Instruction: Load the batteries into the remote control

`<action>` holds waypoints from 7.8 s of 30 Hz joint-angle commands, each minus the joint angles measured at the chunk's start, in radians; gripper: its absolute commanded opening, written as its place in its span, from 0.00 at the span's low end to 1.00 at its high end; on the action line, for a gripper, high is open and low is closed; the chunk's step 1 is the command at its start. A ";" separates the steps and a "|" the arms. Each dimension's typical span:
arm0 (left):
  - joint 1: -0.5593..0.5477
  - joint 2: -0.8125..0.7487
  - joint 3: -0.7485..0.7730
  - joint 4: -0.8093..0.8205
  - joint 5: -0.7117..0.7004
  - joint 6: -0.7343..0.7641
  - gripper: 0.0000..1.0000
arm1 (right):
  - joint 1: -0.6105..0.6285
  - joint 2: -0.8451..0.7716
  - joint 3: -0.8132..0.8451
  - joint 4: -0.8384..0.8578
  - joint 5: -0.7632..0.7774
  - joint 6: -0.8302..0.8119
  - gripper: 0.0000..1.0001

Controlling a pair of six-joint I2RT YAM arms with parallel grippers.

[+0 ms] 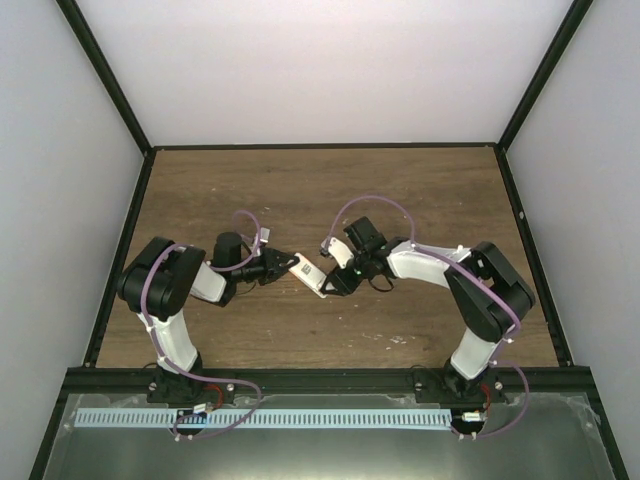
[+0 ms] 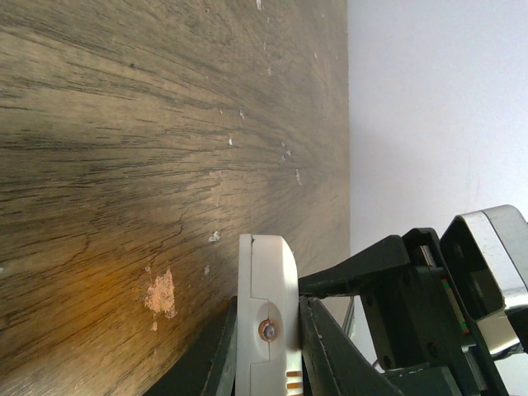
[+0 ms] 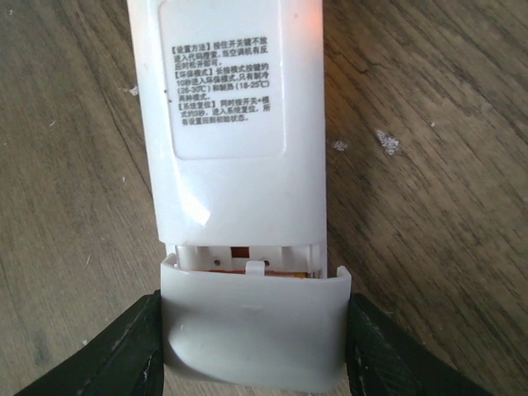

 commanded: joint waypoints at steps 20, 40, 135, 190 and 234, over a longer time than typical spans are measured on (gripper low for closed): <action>0.002 0.014 0.007 -0.034 -0.027 0.045 0.00 | 0.037 0.041 0.045 -0.021 0.003 -0.006 0.48; 0.002 0.013 0.006 -0.041 -0.039 0.047 0.00 | 0.052 0.032 0.022 -0.049 -0.009 0.004 0.48; 0.006 -0.009 -0.001 -0.057 -0.053 0.055 0.00 | 0.044 -0.003 0.062 -0.135 0.139 0.065 0.47; 0.006 -0.017 -0.005 -0.046 -0.059 0.042 0.00 | 0.068 0.061 0.075 -0.079 0.186 0.174 0.38; 0.005 0.014 0.062 -0.066 0.138 0.153 0.00 | -0.061 0.148 0.128 -0.127 0.032 -0.051 0.45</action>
